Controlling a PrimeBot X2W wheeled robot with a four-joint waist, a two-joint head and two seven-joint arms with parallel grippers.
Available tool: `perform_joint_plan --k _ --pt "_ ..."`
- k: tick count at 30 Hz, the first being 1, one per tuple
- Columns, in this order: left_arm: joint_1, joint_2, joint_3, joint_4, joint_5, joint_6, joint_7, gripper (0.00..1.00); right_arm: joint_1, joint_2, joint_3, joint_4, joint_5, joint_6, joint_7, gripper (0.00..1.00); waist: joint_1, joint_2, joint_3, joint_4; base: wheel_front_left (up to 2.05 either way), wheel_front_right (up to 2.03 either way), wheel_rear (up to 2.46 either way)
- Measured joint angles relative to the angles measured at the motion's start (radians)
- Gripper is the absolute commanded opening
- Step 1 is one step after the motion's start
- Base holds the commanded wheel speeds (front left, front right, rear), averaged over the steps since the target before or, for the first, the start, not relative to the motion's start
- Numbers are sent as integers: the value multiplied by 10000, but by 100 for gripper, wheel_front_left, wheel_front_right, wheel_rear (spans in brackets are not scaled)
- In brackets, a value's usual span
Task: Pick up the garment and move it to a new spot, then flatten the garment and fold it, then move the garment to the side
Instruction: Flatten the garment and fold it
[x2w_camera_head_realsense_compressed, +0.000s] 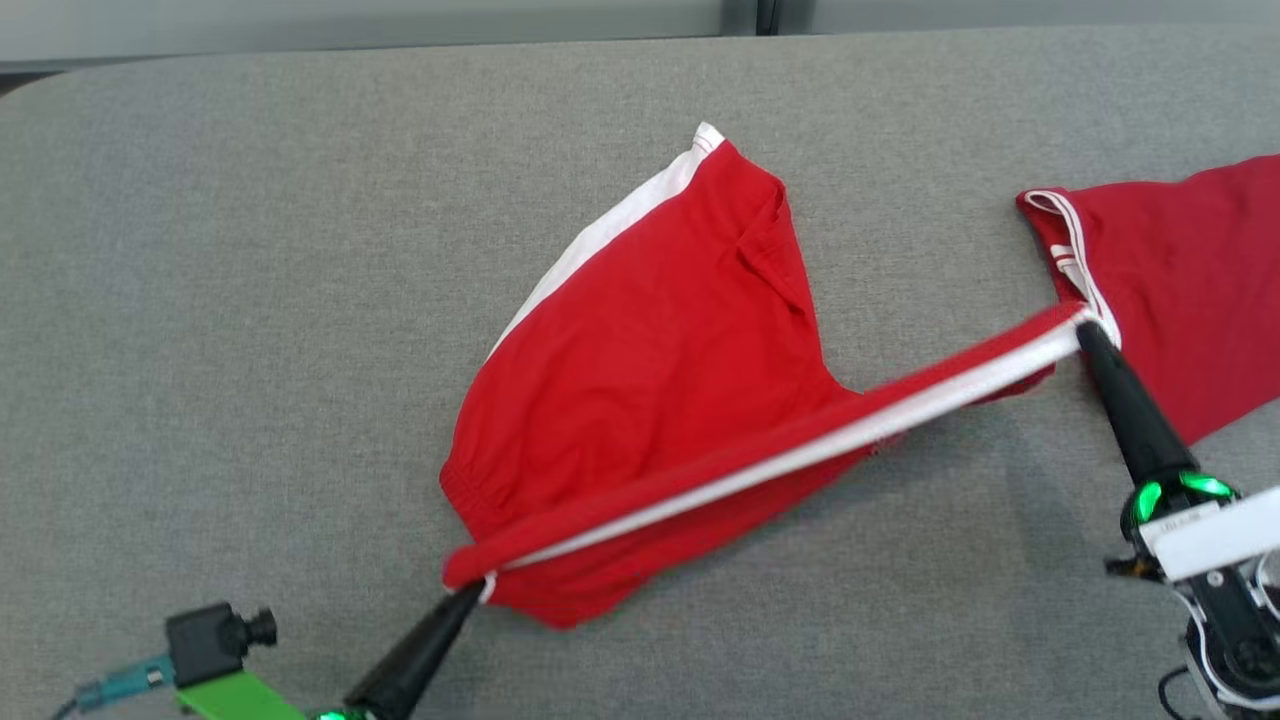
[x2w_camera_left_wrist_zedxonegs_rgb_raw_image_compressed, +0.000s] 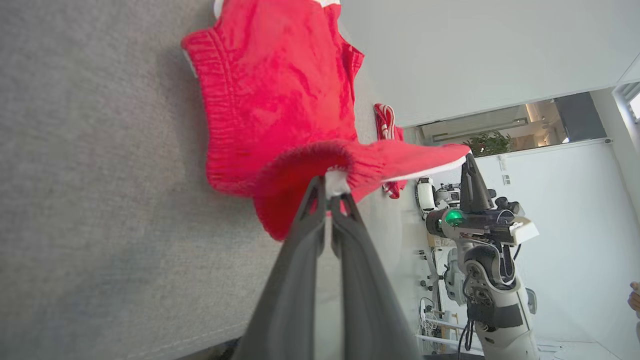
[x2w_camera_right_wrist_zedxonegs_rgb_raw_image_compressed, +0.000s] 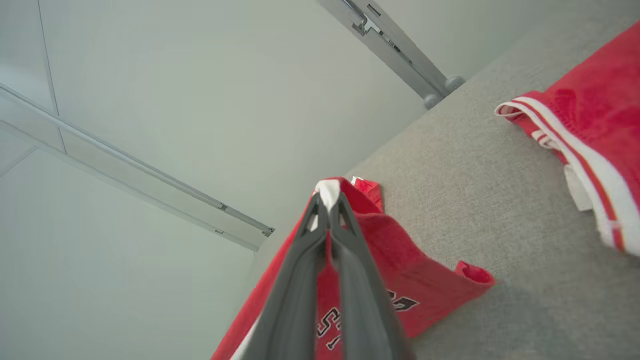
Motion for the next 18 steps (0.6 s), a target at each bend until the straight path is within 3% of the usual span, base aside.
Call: perform_joint_plan --k 2,8,14,18 --pt "-474 84 288 65 46 0 -4 0 -709 -35 134 -13 -297 -167 142 0 0 0 206 58 0 0 0" --pt "-1931 88 658 437 167 17 157 0 -2749 -59 351 510 -1137 -1183 520 0 0 0 887 404 0 0 0" --pt "-2854 -295 834 855 111 274 362 0 -4837 -35 965 1085 -2013 -1960 1041 0 0 0 1620 918 0 0 0" --pt "-3490 -692 884 1277 -12 389 464 0 -6195 111 1246 1526 -2502 -2136 1243 0 1 0 2145 1259 0 0 0"
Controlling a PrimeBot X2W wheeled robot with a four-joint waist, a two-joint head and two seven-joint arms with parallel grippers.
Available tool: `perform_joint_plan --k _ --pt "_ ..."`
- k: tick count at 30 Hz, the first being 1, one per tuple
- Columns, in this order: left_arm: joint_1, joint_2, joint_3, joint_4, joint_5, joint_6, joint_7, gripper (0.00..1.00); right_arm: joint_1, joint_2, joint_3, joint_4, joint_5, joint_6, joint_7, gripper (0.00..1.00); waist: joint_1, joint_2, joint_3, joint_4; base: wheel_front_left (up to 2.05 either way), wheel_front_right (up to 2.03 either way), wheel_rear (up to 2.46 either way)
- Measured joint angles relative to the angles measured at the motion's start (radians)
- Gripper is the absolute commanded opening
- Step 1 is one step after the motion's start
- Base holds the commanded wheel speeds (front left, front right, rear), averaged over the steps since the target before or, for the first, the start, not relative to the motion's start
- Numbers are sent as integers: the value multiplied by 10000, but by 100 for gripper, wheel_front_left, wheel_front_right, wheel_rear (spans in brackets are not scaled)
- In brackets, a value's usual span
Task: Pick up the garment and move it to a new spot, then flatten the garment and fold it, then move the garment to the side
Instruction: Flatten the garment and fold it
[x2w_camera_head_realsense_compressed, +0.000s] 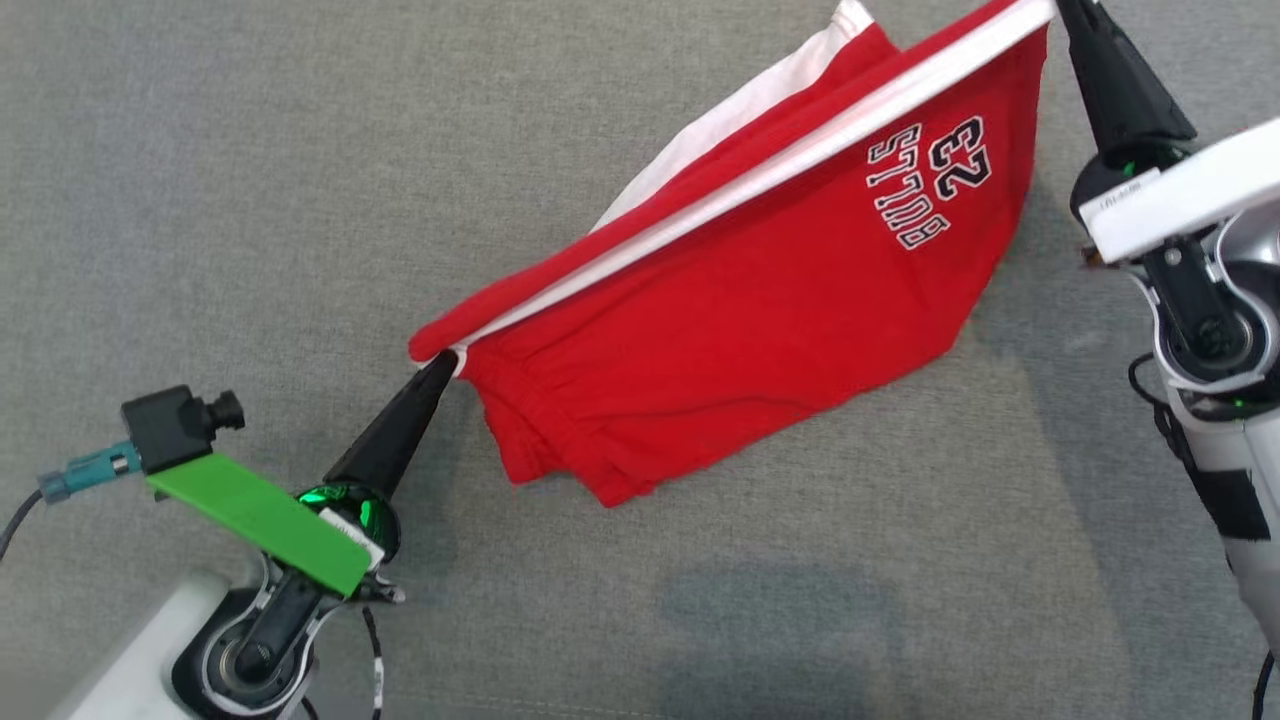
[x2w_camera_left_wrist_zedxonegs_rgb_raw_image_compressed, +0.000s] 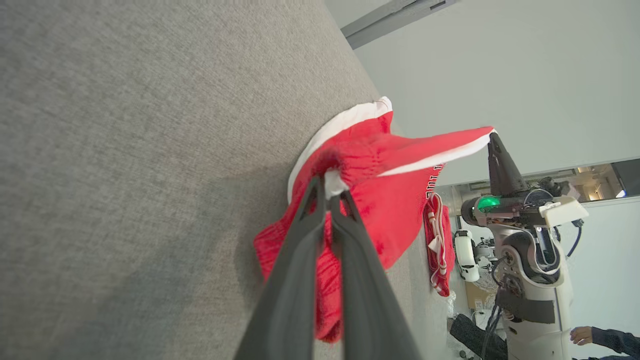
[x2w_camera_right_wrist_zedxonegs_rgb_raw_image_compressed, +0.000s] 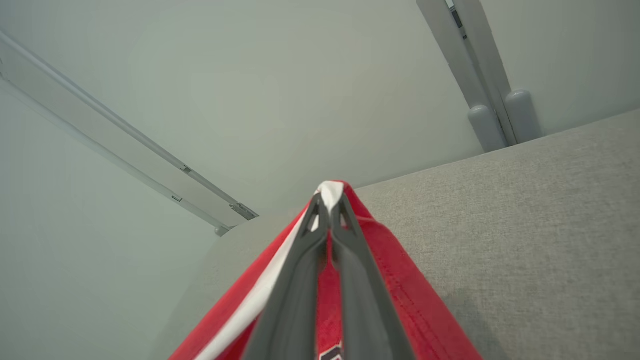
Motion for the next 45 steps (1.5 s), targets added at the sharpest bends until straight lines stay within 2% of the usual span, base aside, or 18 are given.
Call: perform_joint_plan --k 8,14,15,16,17,19,20,21,22,27,29,30,31,33,34,35,39,45 --pt "-975 -930 -343 1030 -52 50 345 0 -1590 90 468 1967 -880 -163 410 0 0 0 781 960 0 0 0" --pt "-1110 -1172 -339 1455 -71 13 374 0 -2225 472 802 2792 -1078 -163 539 0 1 0 1009 1444 0 0 0" --pt "-1140 -1204 -382 1488 -71 -50 420 13 -2267 468 865 2932 -1129 -163 575 4 1 0 1017 1496 0 0 0" --pt "-1168 -1231 -408 1511 -71 -54 431 34 -2282 466 909 3066 -1172 -163 583 15 1 0 1011 1533 0 0 0" --pt "-1191 -1237 -412 1559 -69 -56 431 35 -2290 493 953 3185 -1170 -163 602 12 1 0 990 1550 0 0 0" --pt "-1205 -1231 -376 1672 -67 -98 430 29 -2357 589 1049 3375 -1170 -159 654 1 1 0 934 1540 0 0 0" --pt "-1205 -1225 -360 1703 -67 -132 428 26 -2406 650 1080 3432 -1170 -153 654 0 1 0 905 1517 0 0 0" --pt "-1206 -1225 -337 1708 -67 -140 428 15 -2456 681 1089 3488 -1170 -151 654 0 1 0 881 1487 0 0 0" --pt "-1209 -1225 -326 1708 -67 -142 426 11 -2507 686 1081 3563 -1170 -151 652 0 1 0 859 1454 0 0 0" --pt "-1266 -1223 -332 1728 -67 -169 476 18 -2784 690 1011 3946 -1172 -151 640 0 0 0 778 1264 0 0 0" --pt "-1301 -1208 -334 1776 -54 -171 502 44 -2860 715 1007 4086 -1172 -153 640 0 0 0 760 1189 0 0 0" --pt "-1324 -1206 -347 1829 -50 -171 504 73 -2893 729 982 4172 -1185 -153 639 0 1 0 756 1156 0 0 0" --pt "-1345 -1208 -355 1904 -38 -171 504 95 -2931 723 980 4282 -1256 -155 637 0 0 0 754 1132 0 0 0" --pt "-1393 -1210 -343 2040 -21 -171 502 100 -3009 673 1020 4447 -1440 -155 520 47 1 0 750 1102 0 0 0" --pt "-1415 -1185 -341 2086 19 -171 500 100 -3046 706 1078 4518 -1482 -155 477 90 0 0 748 1085 0 0 0" --pt "-1452 -1141 -359 2171 167 -171 491 100 -3078 765 1160 4577 -1494 -132 466 100 0 0 742 1063 0 0 0" --pt "-1589 -932 -414 2401 694 -171 458 100 -3096 1062 1444 4738 -1578 29 290 100 0 0 642 988 0 0 0" --pt "-1736 -531 -550 2577 2050 -169 -203 100 -3078 640 1918 4757 -2002 606 247 100 0 0 312 897 0 0 0"
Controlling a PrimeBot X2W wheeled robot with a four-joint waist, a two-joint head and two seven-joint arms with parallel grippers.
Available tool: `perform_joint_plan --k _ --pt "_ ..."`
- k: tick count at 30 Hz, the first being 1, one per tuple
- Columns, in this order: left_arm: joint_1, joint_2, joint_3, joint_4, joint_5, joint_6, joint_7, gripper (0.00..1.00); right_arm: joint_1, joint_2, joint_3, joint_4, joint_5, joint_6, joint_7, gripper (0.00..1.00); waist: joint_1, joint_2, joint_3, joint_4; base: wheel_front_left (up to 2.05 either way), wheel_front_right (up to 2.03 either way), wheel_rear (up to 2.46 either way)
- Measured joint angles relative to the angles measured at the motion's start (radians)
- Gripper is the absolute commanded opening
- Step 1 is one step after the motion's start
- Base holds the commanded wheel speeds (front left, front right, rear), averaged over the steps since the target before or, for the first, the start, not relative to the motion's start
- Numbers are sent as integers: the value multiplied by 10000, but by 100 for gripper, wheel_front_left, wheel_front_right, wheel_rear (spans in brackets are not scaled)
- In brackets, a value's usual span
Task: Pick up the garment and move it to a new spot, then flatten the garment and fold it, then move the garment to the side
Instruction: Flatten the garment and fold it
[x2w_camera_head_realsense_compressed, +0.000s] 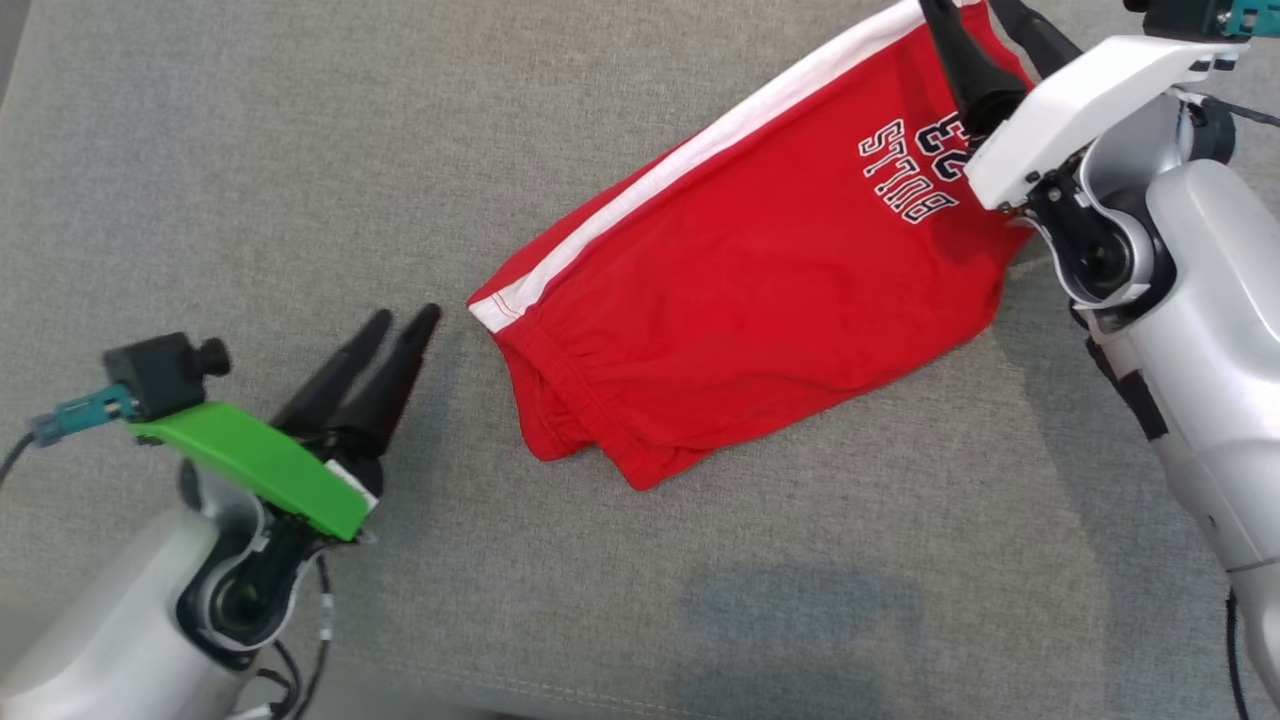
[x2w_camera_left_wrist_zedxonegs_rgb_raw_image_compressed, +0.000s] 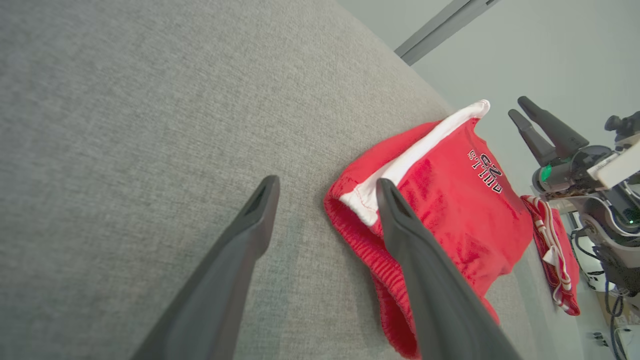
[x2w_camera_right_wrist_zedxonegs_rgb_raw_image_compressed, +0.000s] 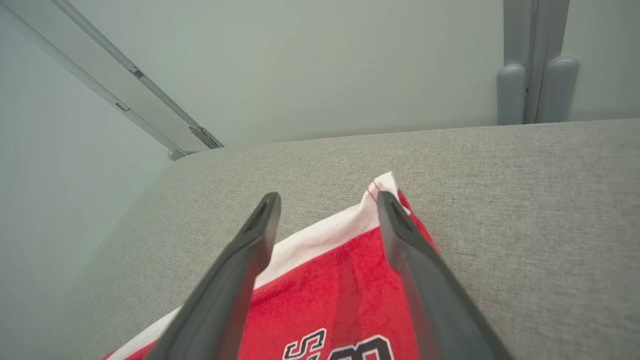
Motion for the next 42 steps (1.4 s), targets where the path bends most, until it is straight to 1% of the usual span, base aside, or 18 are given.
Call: perform_joint_plan --k 2,3,5,7,9,11,14,17,19,22,26,28,30,34,37,39,41,42 --pt "-9 313 8 77 671 61 -370 100 58 -238 82 -35 -198 113 -134 100 0 0 -163 -33 0 0 0" --pt "-9 481 -52 127 1106 180 -546 100 128 -395 98 -52 -334 127 -245 100 0 0 -256 -51 0 0 0" --pt "-9 897 -437 167 2243 309 -757 100 358 -715 79 -73 -579 127 -489 100 0 0 -455 -81 0 0 0" --pt "25 1045 -656 259 2997 466 -1007 100 757 -1022 73 -73 -780 125 -723 100 -1 0 -679 -103 0 0 0" --pt "166 922 -617 276 3066 606 -1229 100 1230 -1327 186 -29 -1279 86 -1060 100 -1 0 -921 -119 0 0 0" --pt "442 711 -399 276 3093 790 -1354 100 1711 -1459 178 50 -1448 -75 -1396 100 -1 0 -1171 -129 0 0 0" --pt "893 453 -163 382 3271 1147 -1373 100 2493 -1448 209 263 -1559 -232 -1847 100 -1 0 -1568 -137 0 0 0" --pt "1344 73 188 431 3404 1511 -1369 100 3328 -1333 157 568 -1586 -268 -2236 100 -1 0 -1975 -129 0 0 0" --pt "1603 -278 690 378 3522 1714 -1319 100 3835 -1233 138 750 -1536 -337 -2456 100 -1 0 -2247 -106 0 0 0" --pt "1742 -464 1607 111 4234 1994 -1315 100 4335 -1083 54 1003 -1312 -433 -2598 100 -1 0 -2651 -33 0 0 0" --pt "2118 -686 2353 -414 4859 2034 -1315 100 4431 -938 -77 1064 -1172 -437 -2683 100 -1 0 -3063 170 0 0 0" --pt "2241 -754 2428 -560 5012 2034 -1315 100 4417 -917 -127 1064 -1131 -439 -2683 100 -1 0 -3121 250 0 0 0" --pt "2465 -821 2529 -786 5371 2034 -1315 100 4362 -892 -211 1066 -1057 -527 -2677 100 -1 0 -3197 423 0 0 0" --pt "2818 -991 2573 -1208 5820 2034 -1315 100 3894 -966 -357 1183 -1058 -596 -2483 100 -1 0 -3183 784 0 0 0" --pt "3006 -1162 2545 -1448 6197 2034 -1315 100 3470 -1093 -546 1388 -1011 -612 -2255 100 -1 0 -3051 1023 0 0 0" --pt "3098 -1340 2512 -1636 6335 2034 -1315 100 3260 -1227 -690 1626 -961 -686 -2059 100 -1 0 -2918 1169 0 0 0" --pt "3144 -1471 2504 -1770 6518 2034 -1315 100 3080 -1463 -826 1921 -970 -702 -1848 100 -1 0 -2763 1324 0 0 0" --pt "3179 -1597 2487 -1870 6683 1992 -1315 100 2918 -1685 -997 2236 -970 -769 -1668 100 -1 0 -2602 1494 0 0 0"
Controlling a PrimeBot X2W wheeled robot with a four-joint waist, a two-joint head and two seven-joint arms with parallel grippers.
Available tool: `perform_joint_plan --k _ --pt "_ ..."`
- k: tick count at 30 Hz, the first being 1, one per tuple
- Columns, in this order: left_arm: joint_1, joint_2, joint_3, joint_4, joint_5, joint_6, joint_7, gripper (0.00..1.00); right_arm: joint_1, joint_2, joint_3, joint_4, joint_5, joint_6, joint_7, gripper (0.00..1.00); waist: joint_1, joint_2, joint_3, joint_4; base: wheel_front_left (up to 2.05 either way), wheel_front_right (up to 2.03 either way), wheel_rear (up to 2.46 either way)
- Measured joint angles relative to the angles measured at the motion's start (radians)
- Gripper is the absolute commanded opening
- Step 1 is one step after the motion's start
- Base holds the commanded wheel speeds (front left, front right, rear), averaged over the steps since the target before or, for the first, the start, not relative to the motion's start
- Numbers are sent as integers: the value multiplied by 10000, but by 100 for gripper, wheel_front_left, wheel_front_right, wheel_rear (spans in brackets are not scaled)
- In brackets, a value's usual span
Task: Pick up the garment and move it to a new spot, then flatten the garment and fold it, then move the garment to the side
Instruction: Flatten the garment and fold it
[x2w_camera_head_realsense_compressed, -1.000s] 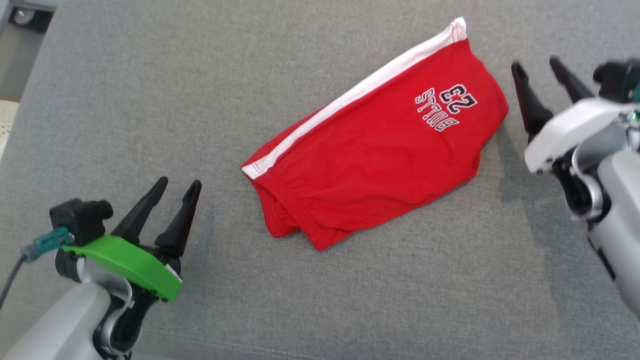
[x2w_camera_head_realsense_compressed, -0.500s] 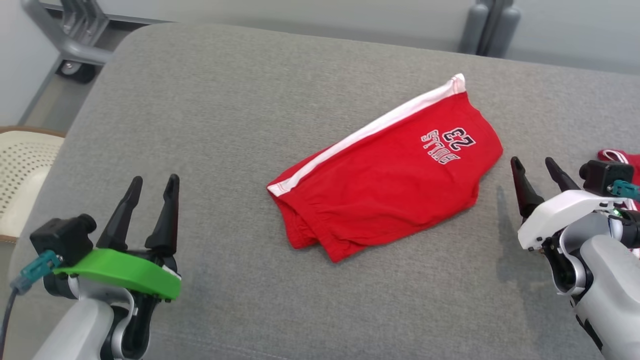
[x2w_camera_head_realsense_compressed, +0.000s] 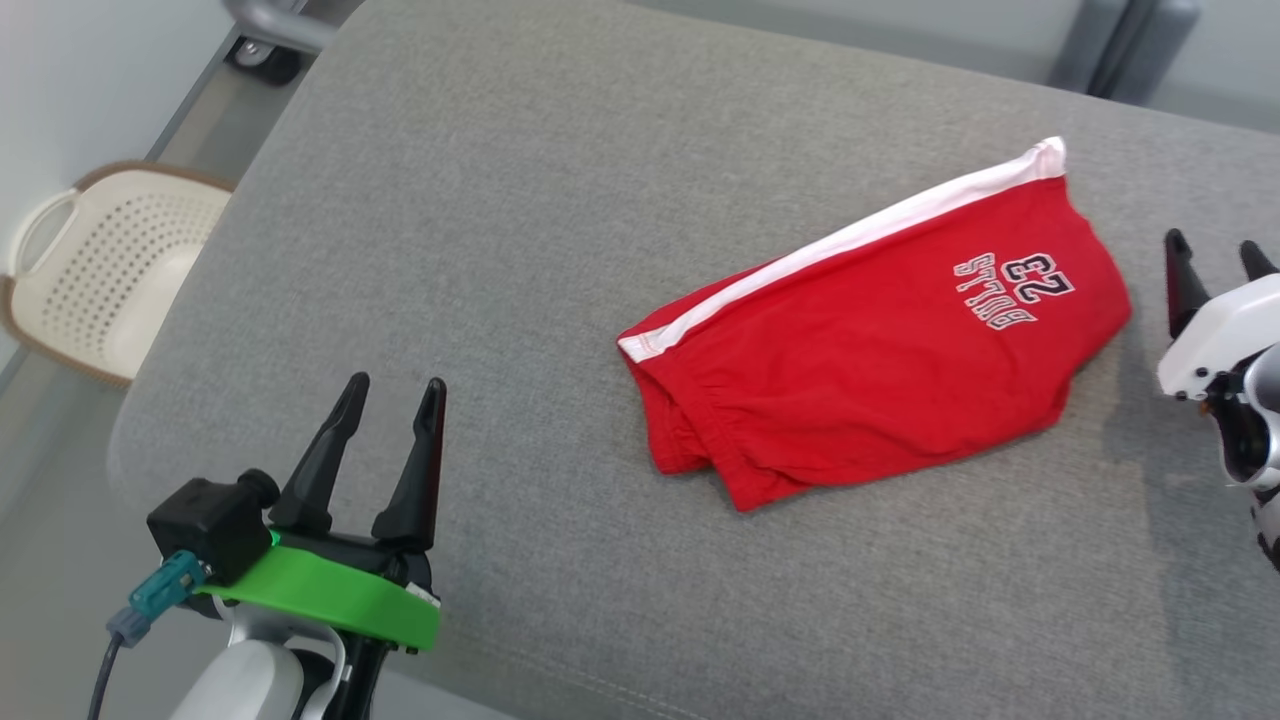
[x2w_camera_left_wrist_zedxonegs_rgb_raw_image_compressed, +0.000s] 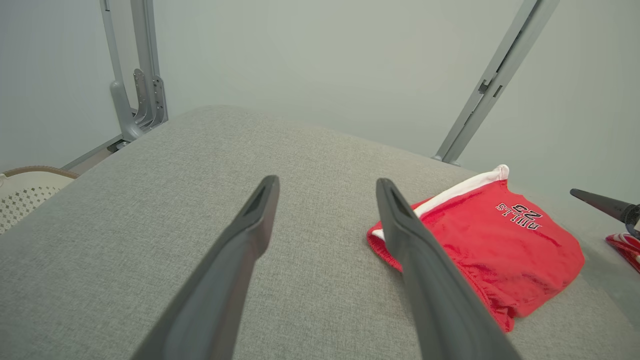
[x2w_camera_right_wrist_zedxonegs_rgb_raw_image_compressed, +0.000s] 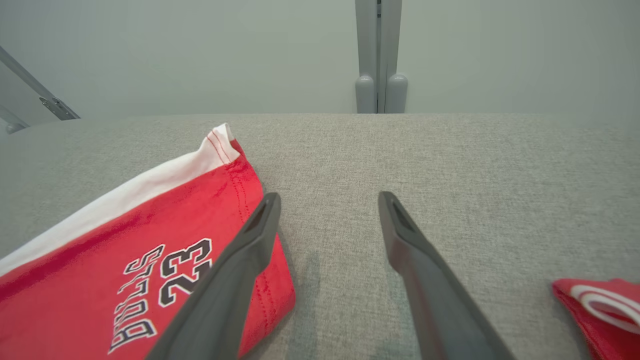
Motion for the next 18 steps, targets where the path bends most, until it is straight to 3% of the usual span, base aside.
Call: perform_joint_plan --k 5,12,18 --pt "180 -284 56 -12 165 -138 0 100 -162 -169 -163 568 136 -4 336 100 0 0 388 474 0 0 0" --pt "268 -587 690 10 523 -299 -2 100 -281 431 209 892 337 104 552 100 0 0 809 1038 0 0 0" --pt "419 -823 913 6 665 -493 -2 100 -590 418 77 1256 506 123 882 100 0 0 880 1035 0 0 0"
